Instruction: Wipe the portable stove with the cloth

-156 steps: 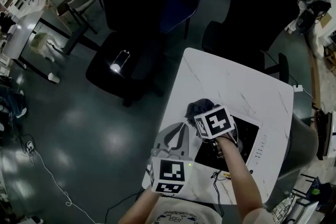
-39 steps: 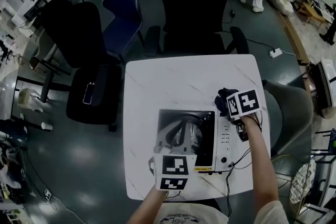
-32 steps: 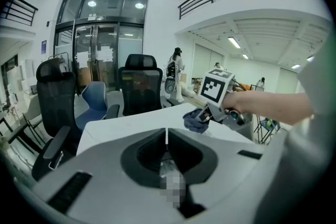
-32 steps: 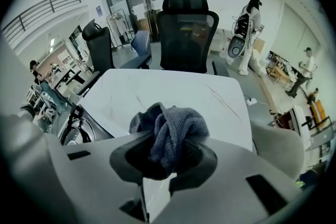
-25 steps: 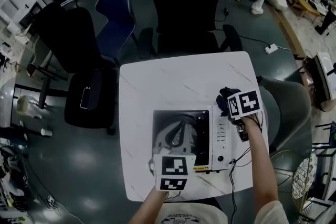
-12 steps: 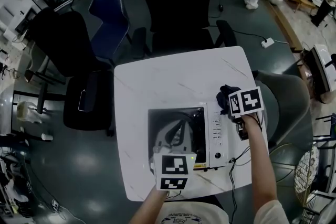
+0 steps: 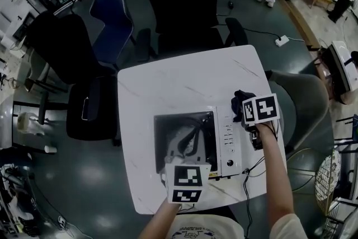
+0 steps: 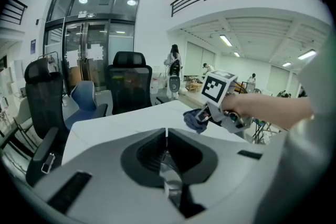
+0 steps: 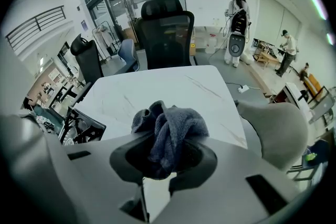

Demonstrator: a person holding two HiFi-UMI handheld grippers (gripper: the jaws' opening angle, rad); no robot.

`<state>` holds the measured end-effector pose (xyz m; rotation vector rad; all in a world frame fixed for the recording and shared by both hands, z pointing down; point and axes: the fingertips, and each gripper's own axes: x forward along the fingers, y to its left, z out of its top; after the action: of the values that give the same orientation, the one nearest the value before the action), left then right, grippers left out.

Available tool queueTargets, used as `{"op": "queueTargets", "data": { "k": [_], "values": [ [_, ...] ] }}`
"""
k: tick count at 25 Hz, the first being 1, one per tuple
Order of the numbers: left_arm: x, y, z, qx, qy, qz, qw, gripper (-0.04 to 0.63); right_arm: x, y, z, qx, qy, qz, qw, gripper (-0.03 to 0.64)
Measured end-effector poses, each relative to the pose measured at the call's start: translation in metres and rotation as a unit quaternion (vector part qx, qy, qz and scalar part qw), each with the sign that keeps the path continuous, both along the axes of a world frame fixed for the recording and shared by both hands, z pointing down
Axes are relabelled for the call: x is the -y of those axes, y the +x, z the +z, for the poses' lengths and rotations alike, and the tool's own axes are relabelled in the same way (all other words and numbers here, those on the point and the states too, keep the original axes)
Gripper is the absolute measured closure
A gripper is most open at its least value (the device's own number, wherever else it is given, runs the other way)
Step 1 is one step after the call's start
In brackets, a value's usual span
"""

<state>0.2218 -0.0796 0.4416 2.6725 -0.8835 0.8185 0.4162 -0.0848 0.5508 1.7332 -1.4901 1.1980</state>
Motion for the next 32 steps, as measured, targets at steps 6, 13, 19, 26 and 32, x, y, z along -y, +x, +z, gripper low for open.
{"op": "queueTargets", "data": {
  "k": [6, 13, 19, 26, 32],
  "values": [
    [-0.002, -0.001, 0.002, 0.0, -0.002, 0.006, 1.0, 0.574, -0.009, -0.001, 0.005, -0.001, -0.002, 0.01, 1.0, 0.535],
    [-0.009, -0.004, 0.003, -0.003, -0.005, 0.008, 0.9999, 0.574, -0.024, 0.002, 0.015, -0.003, -0.008, 0.028, 1.0, 0.535],
    [-0.016, -0.011, 0.008, 0.003, -0.01, 0.011, 0.9999, 0.572, -0.037, -0.001, 0.022, -0.009, -0.018, 0.032, 0.999, 0.535],
    [-0.026, -0.012, 0.005, -0.001, -0.01, 0.02, 0.9998, 0.572, -0.059, -0.009, 0.034, -0.004, -0.038, 0.031, 0.999, 0.537],
    [-0.033, -0.017, 0.005, 0.003, -0.009, 0.028, 0.9996, 0.574, -0.076, -0.021, 0.044, -0.001, -0.051, 0.029, 0.998, 0.536]
  ]
}}
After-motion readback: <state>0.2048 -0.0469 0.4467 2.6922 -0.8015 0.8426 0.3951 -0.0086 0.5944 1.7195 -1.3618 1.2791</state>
